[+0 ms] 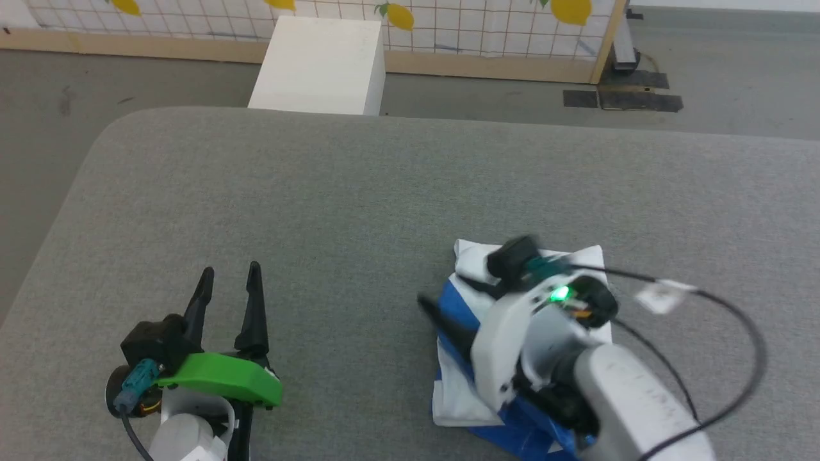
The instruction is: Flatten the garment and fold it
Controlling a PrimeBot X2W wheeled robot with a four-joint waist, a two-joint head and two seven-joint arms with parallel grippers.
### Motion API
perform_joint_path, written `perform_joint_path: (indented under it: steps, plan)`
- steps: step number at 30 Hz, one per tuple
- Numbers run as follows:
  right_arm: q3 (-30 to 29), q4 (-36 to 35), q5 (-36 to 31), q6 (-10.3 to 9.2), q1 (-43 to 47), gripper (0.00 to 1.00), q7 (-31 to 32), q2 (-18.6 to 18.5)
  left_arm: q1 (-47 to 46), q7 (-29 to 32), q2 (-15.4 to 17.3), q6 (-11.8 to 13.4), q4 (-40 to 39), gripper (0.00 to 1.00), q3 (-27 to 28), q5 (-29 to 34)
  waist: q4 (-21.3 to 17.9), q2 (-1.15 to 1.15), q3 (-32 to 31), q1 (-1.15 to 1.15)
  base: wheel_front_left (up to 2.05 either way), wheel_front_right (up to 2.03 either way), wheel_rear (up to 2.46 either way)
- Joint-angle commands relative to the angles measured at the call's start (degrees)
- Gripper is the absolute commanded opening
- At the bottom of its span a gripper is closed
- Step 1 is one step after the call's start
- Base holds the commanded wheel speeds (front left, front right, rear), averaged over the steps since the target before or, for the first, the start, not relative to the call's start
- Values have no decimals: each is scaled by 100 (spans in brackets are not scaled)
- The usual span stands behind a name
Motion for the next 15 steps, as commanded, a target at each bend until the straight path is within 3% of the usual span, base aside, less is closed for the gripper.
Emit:
perform_joint_path:
  steps: [1,5,8,15]
  plan:
    - [-178,-253,96,-9,71,100,-250,-5,-28,-27,-25,-35,-16,100,26,95,-81,0,-55,-1,0,0,0]
    - [-1185,-1112,59,-9,445,100,-1115,-5,11,-27,-28,-36,-65,100,60,128,-179,0,-113,-1,0,0,0]
    - [-1903,-1399,85,-9,824,100,-1385,-5,23,-27,-31,-37,-104,100,76,149,-224,0,-136,-1,0,0,0]
    - [-3105,-873,308,-9,1482,100,-1316,-5,17,-27,-40,-39,-141,100,76,168,-263,0,-142,-1,0,0,0]
